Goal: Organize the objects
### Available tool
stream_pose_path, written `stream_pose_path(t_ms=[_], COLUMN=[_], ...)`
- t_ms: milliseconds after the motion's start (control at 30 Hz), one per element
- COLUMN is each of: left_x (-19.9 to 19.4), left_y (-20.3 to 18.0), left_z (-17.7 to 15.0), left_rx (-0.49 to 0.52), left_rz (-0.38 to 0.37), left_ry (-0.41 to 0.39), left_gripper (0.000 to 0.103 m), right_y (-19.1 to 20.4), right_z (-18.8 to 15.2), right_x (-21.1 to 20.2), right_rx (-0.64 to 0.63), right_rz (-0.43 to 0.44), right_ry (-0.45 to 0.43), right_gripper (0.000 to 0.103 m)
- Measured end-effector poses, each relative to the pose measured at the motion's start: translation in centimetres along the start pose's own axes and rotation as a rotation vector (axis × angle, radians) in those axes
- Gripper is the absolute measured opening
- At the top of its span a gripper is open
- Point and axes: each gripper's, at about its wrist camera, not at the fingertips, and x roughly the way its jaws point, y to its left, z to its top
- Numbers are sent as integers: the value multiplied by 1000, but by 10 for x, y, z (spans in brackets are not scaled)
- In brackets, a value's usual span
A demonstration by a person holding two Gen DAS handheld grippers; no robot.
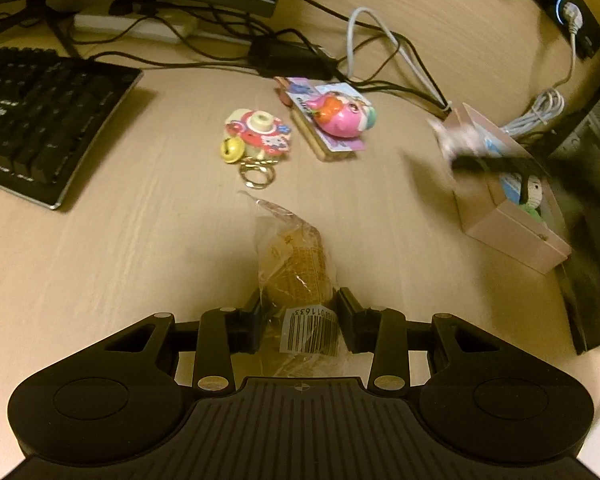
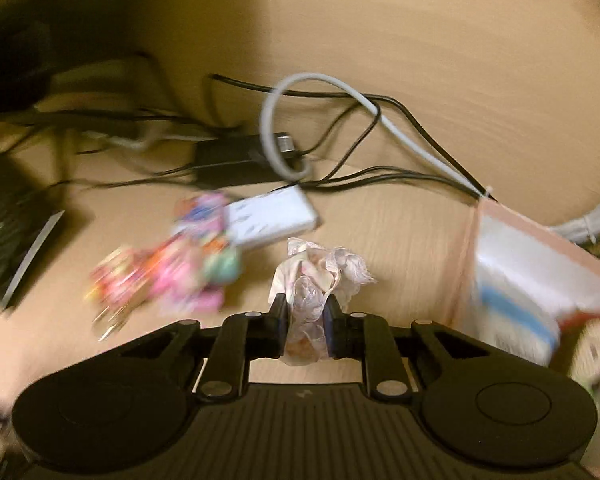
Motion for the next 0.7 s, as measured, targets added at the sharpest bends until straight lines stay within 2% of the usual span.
stream_pose_path(t_ms=[167, 233, 400, 433, 467, 533, 700], left_x=[14, 19, 31, 33, 34, 35, 35], left_y=[-30, -46, -78, -85, -90, -98, -105], left_z=[-2, -4, -12, -13, -15, -17, -19], left_rx=[51, 75, 136, 152, 169, 192, 219], left_rz=[-39, -49, -70, -69, -68, -60, -43], left_ry=[17, 30, 29, 27, 24, 22, 22], left_gripper=[41, 41, 42, 42, 42, 42, 42], right_y=[-8, -11, -19, -18, -19, -23, -33], right_z=[-66, -96, -144, -153, -161, -173, -196], right_x=[-65, -83, -94, -97, -100, -104, -104], right_rx=[41, 33, 46, 30, 28, 49, 92], right_rz=[41, 11, -46, -74, -91, -114, -165], right_ry=[-1, -14, -18, -23, -25, -27, 0], right_gripper=[18, 18, 20, 32, 58, 81, 84])
